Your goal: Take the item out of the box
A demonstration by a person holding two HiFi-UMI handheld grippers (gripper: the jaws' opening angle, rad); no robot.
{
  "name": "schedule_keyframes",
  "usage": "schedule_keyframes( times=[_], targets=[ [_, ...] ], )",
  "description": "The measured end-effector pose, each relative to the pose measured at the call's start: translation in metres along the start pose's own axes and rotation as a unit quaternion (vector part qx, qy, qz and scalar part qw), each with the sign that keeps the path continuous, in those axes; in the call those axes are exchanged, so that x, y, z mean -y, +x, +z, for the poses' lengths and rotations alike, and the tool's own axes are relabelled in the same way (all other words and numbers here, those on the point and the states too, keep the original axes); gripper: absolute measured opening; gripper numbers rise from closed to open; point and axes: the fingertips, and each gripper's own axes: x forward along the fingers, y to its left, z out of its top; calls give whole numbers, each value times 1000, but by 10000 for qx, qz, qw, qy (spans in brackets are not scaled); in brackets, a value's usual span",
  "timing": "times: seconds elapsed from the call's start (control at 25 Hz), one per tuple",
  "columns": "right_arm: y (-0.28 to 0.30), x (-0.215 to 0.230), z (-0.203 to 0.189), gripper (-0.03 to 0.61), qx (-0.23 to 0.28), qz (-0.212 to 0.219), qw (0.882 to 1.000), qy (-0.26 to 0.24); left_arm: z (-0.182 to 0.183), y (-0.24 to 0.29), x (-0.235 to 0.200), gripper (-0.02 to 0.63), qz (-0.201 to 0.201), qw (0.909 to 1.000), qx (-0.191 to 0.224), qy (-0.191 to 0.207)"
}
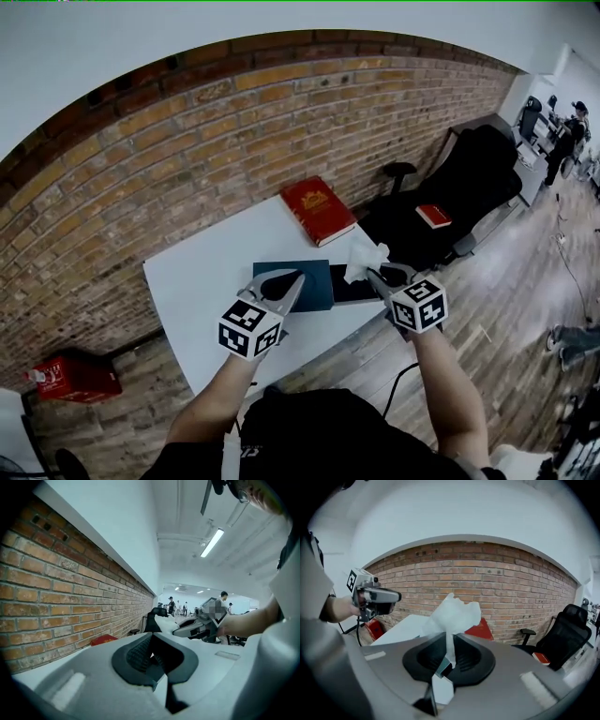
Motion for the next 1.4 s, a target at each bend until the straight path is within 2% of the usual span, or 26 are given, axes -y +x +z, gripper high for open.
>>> schedule_keyframes(
  times=[0.4, 0.8, 1.08, 1.4],
  targets=[
    [-62, -6, 33, 43, 1029, 161, 9945, 124, 24, 13, 13, 0, 125, 9997, 96, 205],
    [-135, -3, 52, 43, 2130, -16, 9766, 309, 33, 22, 20, 0, 133, 9993, 159, 296],
    [-162, -11, 38, 40, 2383, -275, 9708, 87, 26, 23, 22, 0, 119, 9995, 77, 281],
    [-149, -21, 12, 38, 2142, -155, 9766, 147, 21, 21, 23, 0, 130, 9996, 56, 245]
  ],
)
